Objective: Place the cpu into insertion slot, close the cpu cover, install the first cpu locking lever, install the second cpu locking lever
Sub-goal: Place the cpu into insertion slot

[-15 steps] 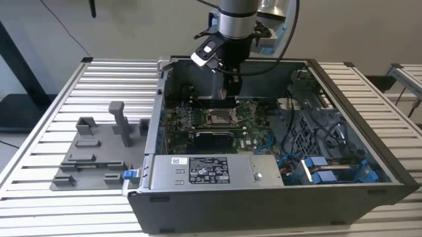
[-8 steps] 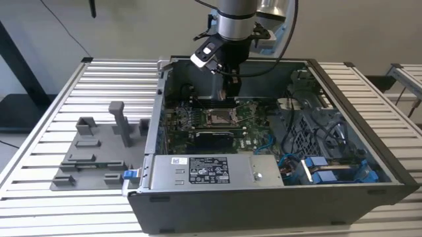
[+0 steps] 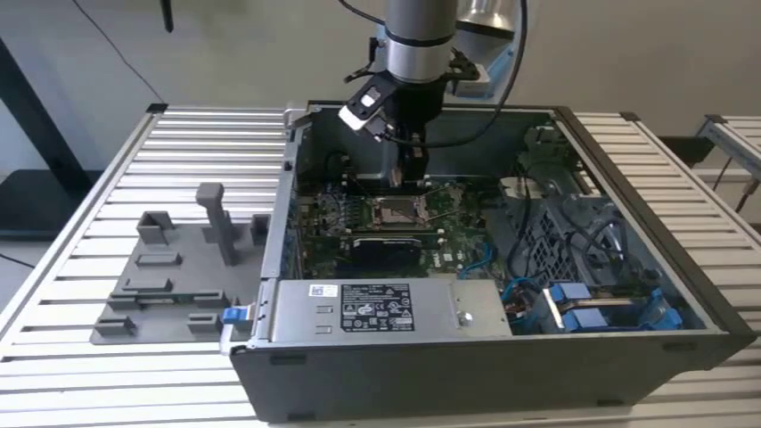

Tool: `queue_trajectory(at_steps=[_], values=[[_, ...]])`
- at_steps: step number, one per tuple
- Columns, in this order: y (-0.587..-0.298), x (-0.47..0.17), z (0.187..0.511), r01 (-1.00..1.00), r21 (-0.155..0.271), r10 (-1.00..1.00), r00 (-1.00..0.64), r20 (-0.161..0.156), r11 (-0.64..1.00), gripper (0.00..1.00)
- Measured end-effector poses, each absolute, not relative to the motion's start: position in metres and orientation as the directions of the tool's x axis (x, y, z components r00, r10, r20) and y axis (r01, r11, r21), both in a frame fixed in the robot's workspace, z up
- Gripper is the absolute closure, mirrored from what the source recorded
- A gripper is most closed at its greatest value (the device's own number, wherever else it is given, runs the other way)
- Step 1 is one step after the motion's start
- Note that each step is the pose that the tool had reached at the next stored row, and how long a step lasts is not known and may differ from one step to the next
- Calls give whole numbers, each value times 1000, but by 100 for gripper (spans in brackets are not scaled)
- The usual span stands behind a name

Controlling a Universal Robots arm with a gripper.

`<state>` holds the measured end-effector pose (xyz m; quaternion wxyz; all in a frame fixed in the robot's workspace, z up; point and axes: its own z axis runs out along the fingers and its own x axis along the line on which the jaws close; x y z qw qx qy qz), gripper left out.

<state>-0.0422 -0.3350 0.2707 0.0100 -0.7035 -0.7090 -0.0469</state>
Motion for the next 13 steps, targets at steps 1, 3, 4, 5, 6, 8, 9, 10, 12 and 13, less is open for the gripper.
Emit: queue_trajectory(at_steps=[1,3,4,5,6,8,9,10,12,13], values=[[-335,-42,269,999,53,997,-9,80,5,46],[-334,-43,265,999,53,997,-9,80,4,46],[-334,-43,263,999,53,997,-8,80,4,46],[-333,-43,262,999,53,997,-8,80,4,46],[-333,-43,260,999,53,997,-8,80,3,46],[-333,-43,256,999,53,997,-6,80,2,46],[-333,-43,255,999,53,997,-6,80,1,46],[-333,-43,253,999,53,997,-5,80,1,46],[-333,-43,250,999,53,997,-4,80,0,46],[-333,-43,249,999,53,997,-3,80,-1,46]])
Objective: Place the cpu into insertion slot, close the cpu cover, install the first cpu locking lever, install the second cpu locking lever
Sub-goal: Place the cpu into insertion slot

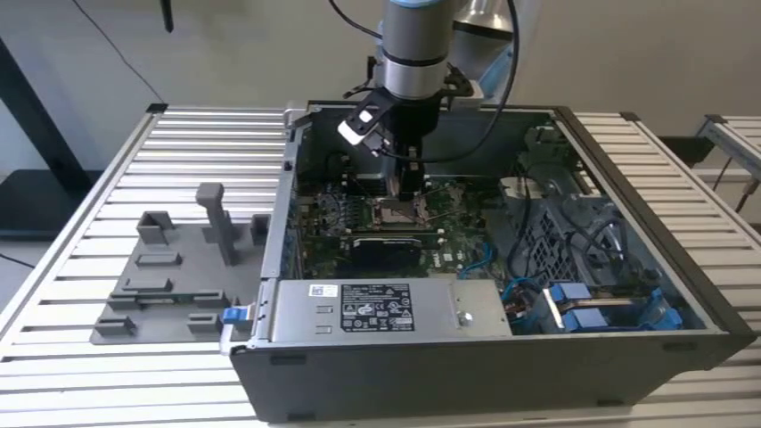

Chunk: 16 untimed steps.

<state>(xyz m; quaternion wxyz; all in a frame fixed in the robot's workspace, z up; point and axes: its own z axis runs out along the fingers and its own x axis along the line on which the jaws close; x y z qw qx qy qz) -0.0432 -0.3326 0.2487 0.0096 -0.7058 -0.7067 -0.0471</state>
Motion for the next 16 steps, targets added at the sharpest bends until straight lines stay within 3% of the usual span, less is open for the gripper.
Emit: queue_trajectory(at_steps=[16], values=[[-332,-43,236,999,53,997,0,81,-4,46]])
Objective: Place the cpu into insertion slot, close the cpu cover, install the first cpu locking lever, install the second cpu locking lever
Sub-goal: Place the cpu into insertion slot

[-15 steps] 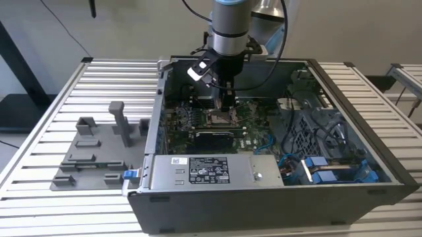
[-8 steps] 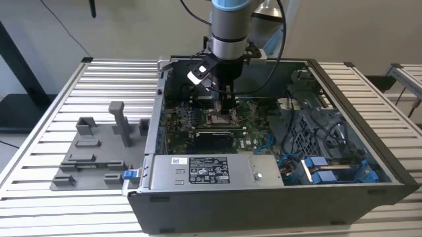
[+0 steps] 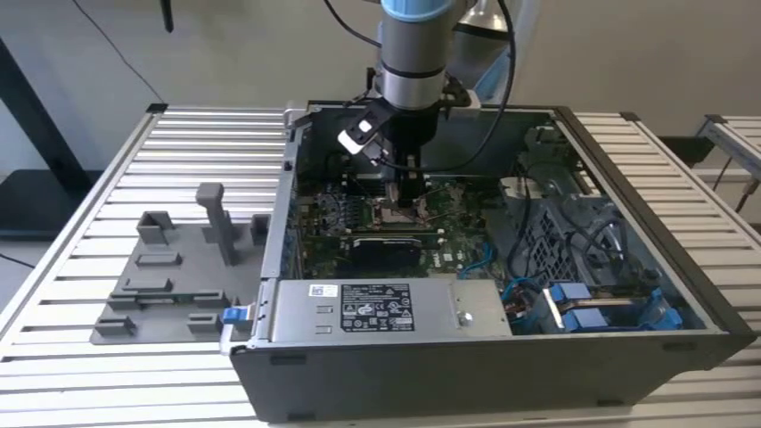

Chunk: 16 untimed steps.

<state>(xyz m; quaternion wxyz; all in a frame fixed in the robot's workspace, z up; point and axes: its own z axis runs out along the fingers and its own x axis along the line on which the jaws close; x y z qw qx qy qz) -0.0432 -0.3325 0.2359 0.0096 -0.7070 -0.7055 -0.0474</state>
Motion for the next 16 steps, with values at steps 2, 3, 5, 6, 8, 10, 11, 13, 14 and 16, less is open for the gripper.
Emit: queue_trajectory(at_steps=[2,3,5,6,8,10,11,13,14,16], values=[[-333,-43,234,999,53,997,0,80,-4,46],[-333,-43,234,999,53,997,0,80,-4,46],[-332,-44,231,999,53,997,0,80,-4,46],[-332,-44,231,999,53,997,0,80,-4,46],[-332,-44,229,999,53,997,0,80,-4,46],[-332,-44,227,999,53,997,0,80,-4,46],[-332,-45,226,999,53,997,0,80,-4,46],[-332,-45,224,999,53,997,0,80,-4,46],[-332,-45,223,999,53,997,0,80,-4,46],[-332,-45,221,999,53,997,0,80,-4,46]])
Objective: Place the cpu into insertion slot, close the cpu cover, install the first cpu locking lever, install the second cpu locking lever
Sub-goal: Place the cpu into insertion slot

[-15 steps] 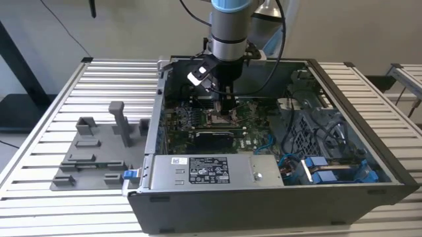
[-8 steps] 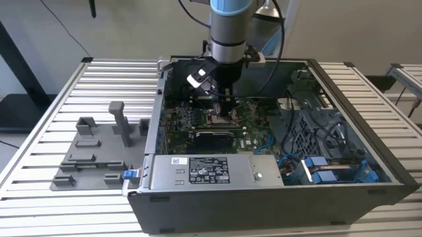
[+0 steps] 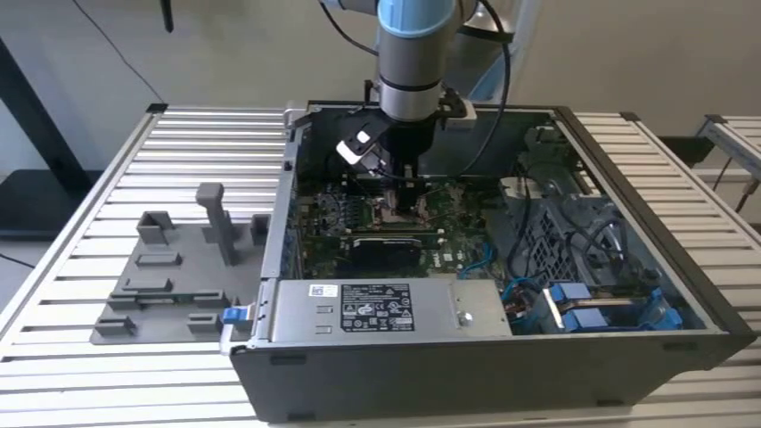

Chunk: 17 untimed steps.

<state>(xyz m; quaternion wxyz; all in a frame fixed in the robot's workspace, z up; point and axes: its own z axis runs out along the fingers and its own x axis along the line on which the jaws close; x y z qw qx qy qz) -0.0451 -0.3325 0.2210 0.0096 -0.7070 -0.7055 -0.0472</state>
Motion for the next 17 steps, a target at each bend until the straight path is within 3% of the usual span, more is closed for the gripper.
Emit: queue_trajectory(at_steps=[17], values=[[-332,-45,213,999,53,997,3,81,-7,46]])
